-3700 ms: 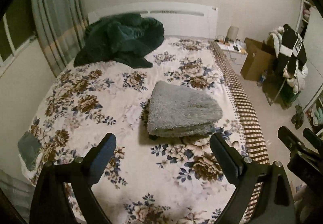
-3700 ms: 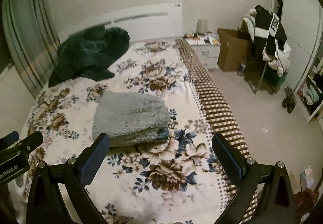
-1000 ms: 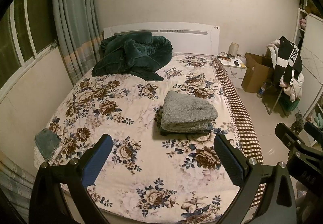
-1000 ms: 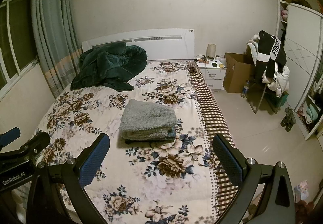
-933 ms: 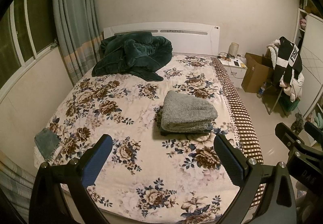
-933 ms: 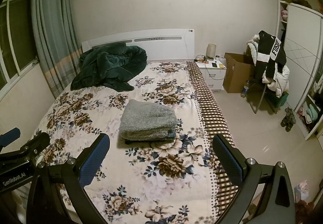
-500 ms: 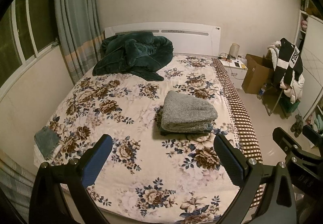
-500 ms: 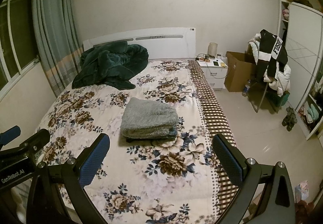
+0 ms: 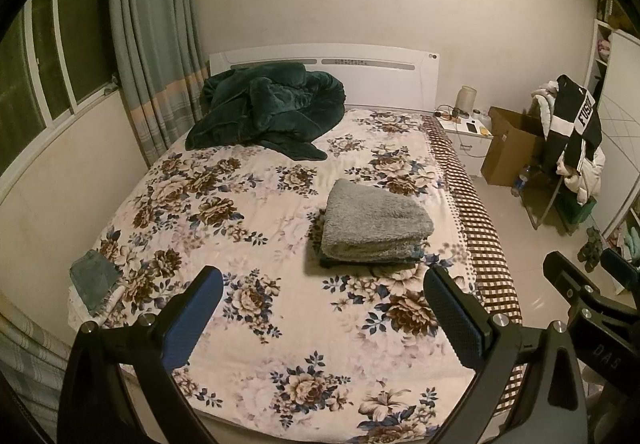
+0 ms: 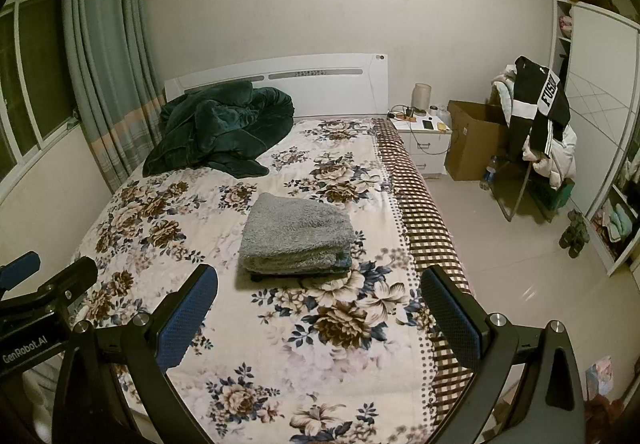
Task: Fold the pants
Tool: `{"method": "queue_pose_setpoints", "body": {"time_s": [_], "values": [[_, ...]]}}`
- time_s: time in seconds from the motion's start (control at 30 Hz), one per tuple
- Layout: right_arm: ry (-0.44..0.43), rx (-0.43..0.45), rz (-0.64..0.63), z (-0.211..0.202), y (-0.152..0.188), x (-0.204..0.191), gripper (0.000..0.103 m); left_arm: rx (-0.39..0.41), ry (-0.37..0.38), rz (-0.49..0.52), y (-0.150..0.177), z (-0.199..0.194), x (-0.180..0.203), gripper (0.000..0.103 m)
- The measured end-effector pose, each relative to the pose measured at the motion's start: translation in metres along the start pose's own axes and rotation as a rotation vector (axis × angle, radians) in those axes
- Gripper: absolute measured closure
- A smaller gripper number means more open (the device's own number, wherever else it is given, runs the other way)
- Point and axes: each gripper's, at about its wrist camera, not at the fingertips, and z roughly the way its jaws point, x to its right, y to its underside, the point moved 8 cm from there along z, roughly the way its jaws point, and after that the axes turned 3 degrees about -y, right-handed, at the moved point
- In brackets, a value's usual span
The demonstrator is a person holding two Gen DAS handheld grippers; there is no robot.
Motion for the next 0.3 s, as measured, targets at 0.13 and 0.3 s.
{"method": "queue_pose_setpoints", "body": {"time_s": [0.13,0.3], "values": [[-0.003,0.000,-0.003,0.0008,-0.0002,-0.0013,0.000,0.001,-0.002,0.000,0.0008,-0.0013,-0.0007,0.001],[-0.004,-0.001,-0.002,0.0010,-0.0003,-0.0009,0.000,0.000,-0.003,-0.002,0.0009,-0.0010,-0.0004,0.001]]}}
